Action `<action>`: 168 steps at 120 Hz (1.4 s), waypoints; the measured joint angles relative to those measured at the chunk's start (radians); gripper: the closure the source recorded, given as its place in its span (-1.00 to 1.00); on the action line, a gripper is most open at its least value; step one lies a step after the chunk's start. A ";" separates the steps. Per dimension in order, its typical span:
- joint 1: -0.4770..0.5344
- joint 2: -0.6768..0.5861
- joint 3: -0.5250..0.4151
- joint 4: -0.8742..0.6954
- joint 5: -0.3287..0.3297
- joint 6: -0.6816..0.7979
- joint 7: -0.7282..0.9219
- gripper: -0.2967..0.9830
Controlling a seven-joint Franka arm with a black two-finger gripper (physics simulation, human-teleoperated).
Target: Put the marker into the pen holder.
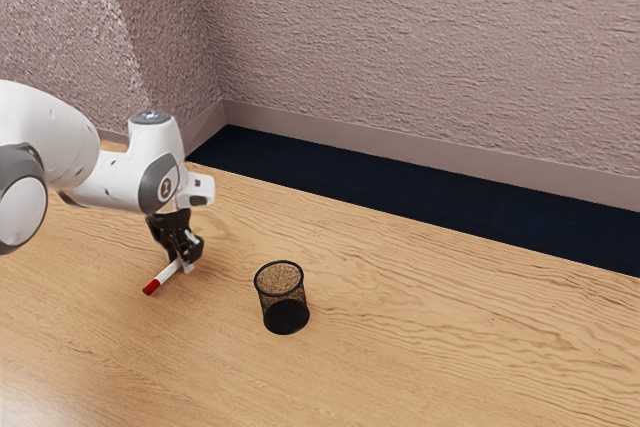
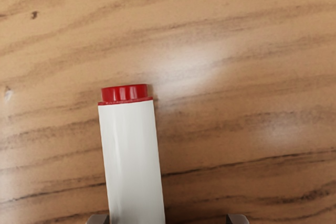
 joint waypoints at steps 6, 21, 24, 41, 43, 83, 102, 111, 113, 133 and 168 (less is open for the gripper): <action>0.000 0.000 0.000 0.001 0.000 0.001 0.005 0.24; -0.001 0.001 -0.001 0.000 -0.001 0.002 0.016 0.47; -0.001 0.002 -0.001 -0.001 -0.001 0.002 0.017 0.50; -0.005 0.001 0.000 0.003 0.007 0.006 0.018 0.61; -0.007 -0.001 0.000 0.006 0.008 0.006 0.017 0.62; -0.121 -0.149 -0.035 0.081 -0.024 0.018 -0.004 0.69; -0.177 -0.199 -0.111 0.111 -0.112 0.056 -0.016 0.69; -0.193 -0.206 -0.124 0.112 -0.142 0.082 -0.022 0.69; -0.196 -0.204 -0.127 0.111 -0.149 0.089 -0.023 0.69; -0.198 -0.158 -0.150 0.085 -0.219 0.161 -0.033 0.69; -0.199 -0.153 -0.153 0.080 -0.261 0.224 -0.039 0.69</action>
